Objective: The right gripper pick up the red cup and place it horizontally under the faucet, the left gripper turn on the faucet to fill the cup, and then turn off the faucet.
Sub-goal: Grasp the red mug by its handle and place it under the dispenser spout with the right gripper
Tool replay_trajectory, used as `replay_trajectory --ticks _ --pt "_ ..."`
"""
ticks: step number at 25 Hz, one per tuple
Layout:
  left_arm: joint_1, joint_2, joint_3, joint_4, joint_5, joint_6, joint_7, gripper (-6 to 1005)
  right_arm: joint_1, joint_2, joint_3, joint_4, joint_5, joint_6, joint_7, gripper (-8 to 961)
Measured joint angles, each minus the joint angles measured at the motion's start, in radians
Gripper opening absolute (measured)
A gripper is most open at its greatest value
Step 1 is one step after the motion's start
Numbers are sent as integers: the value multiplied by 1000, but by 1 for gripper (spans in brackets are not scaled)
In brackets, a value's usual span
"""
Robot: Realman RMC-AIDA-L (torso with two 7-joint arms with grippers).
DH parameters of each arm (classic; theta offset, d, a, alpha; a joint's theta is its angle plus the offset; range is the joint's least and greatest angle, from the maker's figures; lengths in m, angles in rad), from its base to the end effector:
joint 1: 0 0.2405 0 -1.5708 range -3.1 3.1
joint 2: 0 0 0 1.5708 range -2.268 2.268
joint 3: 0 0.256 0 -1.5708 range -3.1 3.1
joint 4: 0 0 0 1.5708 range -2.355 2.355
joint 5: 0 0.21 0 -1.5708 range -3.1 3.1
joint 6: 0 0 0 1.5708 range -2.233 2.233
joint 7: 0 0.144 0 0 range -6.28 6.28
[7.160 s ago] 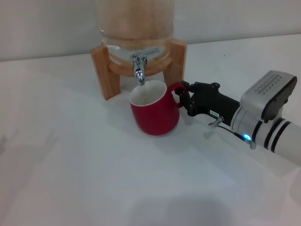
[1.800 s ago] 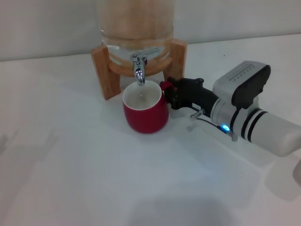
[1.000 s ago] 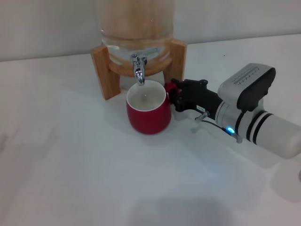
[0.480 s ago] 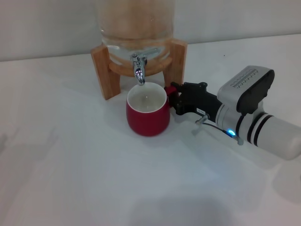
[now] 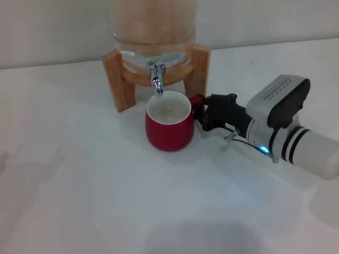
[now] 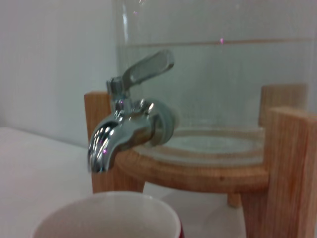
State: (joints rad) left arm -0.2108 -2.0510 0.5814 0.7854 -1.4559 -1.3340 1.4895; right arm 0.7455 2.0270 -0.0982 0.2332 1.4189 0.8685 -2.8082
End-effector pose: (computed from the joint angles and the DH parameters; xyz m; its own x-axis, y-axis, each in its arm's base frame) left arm -0.3648 0.2873 0.0890 0.4015 0.4210 0.8133 0.8993 -0.3493 -0.2631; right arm 0.2620 0.3775 -0.0870 0.7891 -0.2081 -0.5780 -0.5797 -0.5636 -0.5885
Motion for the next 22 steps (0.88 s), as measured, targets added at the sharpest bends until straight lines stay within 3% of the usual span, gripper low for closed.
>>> replay_trajectory --ticks 22 --pt "-3 4 0 0 4 -4 -2 823 -13 -10 5 -13 -59 28 68 178"
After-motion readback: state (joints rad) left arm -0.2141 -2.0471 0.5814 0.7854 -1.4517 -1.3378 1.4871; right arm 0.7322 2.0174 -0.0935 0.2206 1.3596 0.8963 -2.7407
